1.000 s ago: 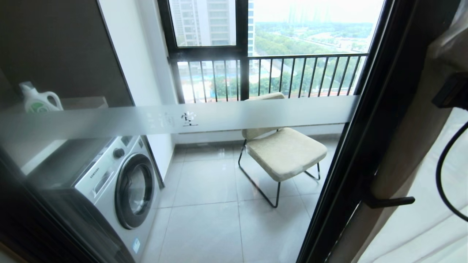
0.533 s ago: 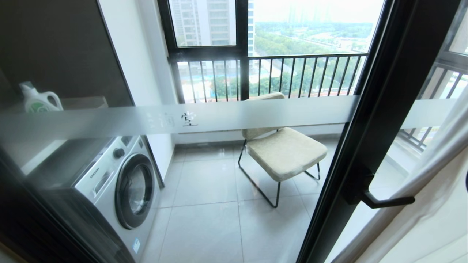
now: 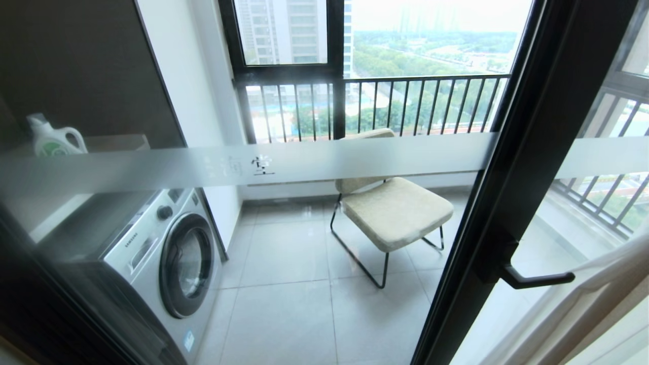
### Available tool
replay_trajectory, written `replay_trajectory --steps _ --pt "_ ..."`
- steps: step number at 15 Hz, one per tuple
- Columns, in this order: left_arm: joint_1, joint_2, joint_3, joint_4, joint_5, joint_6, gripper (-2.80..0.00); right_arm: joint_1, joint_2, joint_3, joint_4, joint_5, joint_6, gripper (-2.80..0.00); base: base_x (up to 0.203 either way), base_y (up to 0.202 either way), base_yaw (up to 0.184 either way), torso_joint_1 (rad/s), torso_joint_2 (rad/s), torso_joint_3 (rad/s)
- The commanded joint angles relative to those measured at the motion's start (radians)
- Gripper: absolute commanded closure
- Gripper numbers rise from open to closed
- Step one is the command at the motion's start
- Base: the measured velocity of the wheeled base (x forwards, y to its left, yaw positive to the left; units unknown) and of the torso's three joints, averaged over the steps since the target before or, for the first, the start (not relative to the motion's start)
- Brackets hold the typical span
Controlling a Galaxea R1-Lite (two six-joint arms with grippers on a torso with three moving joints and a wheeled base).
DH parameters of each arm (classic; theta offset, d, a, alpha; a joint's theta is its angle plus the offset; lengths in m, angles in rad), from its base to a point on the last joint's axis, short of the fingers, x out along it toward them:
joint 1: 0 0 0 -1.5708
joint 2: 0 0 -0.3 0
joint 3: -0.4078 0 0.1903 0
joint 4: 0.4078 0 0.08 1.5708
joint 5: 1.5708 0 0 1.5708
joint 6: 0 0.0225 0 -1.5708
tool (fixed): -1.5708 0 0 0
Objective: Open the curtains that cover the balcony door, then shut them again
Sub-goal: Close the inner curtains on both sides
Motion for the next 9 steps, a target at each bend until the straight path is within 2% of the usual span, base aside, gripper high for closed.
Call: replay_trajectory --steps 1,4,9 --pt "0.000 0.000 0.000 -0.001 0.000 -0.001 0.00 0.000 -0.062 0.033 0.022 0.000 -0.006 0.00 0.000 0.000 0.000 0.000 0.00 0.000" --pt "0.000 0.000 0.000 -0.001 0.000 -0.001 0.00 0.000 -0.104 0.082 0.041 0.002 -0.021 0.00 0.000 0.000 0.000 0.000 0.00 0.000" --pt "0.000 0.000 0.000 -0.001 0.000 -0.001 0.00 0.000 -0.126 0.069 0.062 -0.002 -0.029 0.00 0.000 0.000 0.000 0.000 0.00 0.000"
